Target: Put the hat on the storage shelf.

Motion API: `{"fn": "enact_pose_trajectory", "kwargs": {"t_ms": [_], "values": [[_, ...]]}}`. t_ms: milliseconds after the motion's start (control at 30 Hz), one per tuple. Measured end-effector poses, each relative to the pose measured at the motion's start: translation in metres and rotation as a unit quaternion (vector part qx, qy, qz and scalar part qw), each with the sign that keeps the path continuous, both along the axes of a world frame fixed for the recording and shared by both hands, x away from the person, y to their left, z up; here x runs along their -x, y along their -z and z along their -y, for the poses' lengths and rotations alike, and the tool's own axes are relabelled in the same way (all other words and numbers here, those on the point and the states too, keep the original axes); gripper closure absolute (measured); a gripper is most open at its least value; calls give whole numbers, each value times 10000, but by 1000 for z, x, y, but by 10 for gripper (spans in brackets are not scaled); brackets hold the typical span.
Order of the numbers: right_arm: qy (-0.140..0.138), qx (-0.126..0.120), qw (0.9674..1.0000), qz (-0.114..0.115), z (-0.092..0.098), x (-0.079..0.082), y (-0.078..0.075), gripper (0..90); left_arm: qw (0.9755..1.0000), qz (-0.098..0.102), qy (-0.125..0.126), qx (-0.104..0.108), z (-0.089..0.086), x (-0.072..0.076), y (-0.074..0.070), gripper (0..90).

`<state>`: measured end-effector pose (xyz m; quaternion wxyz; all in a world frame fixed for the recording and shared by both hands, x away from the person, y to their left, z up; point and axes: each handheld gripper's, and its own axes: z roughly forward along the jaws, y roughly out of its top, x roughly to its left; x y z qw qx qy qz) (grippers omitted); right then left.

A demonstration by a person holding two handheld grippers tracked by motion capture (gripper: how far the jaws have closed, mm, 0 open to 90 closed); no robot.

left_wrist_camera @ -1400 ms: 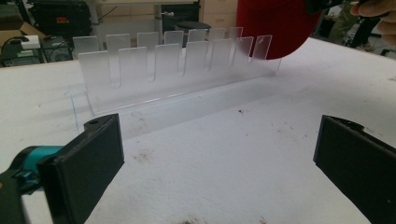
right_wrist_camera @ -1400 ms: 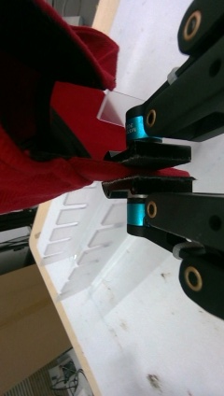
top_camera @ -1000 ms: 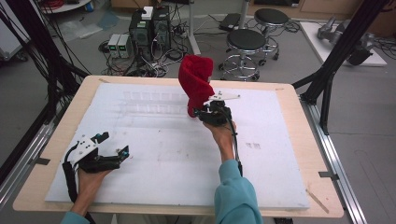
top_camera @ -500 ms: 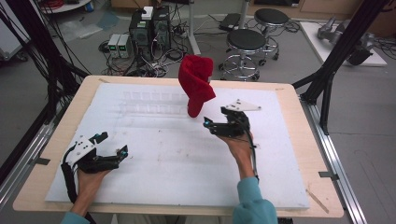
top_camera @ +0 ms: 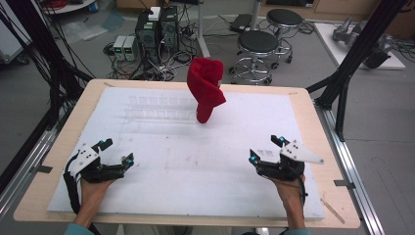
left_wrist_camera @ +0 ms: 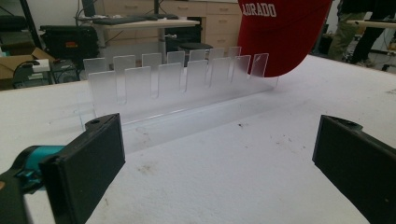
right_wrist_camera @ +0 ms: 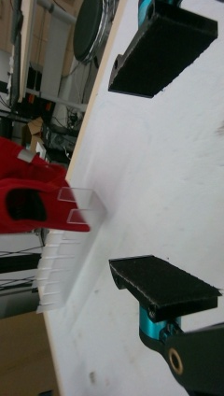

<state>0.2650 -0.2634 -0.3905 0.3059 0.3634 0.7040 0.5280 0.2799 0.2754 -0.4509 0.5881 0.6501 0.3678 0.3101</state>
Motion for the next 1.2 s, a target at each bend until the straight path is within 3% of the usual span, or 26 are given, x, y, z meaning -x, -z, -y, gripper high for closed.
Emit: {"fn": "enact_pose_trajectory", "kwargs": {"t_ms": [100, 167, 200, 300, 367, 467, 533, 633, 967, 1200], "values": [[92, -149, 9998, 56, 6, 8, 21, 117, 10000, 62, -13, -9, 0, 2, 0, 26], [93, -121, 9995, -283, 7, 6, 27, 104, 9999, 104, -16, -5, 0, 2, 0, 26], [57, -254, 9993, -249, 8, 6, 32, 106, 9999, 132, -22, -11, 0, 3, 0, 26], [193, -277, 9990, -299, 9, 5, 42, 116, 9996, 268, -51, 49, 0, 5, 1, 26], [264, -363, 9988, -191, 10, 5, 48, 116, 9995, 299, -38, 71, -1, 6, 2, 26], [314, -454, 9982, -215, 11, 6, 58, 117, 9995, 303, -29, 67, -1, 6, 2, 26], [353, -499, 9981, -16, 11, 9, 58, 120, 9995, 314, -19, 68, -1, 6, 2, 26], [408, -508, 9978, 83, 11, 11, 59, 125, 9995, 317, -21, 71, -1, 7, 2, 26], [455, -624, 9969, 129, 12, 13, 60, 122, 9995, 285, -50, 133, -2, 6, 2, 26], [479, -550, 9970, 255, 11, 15, 61, 122, 9991, 320, -56, 259, -5, 7, 3, 26]]}}
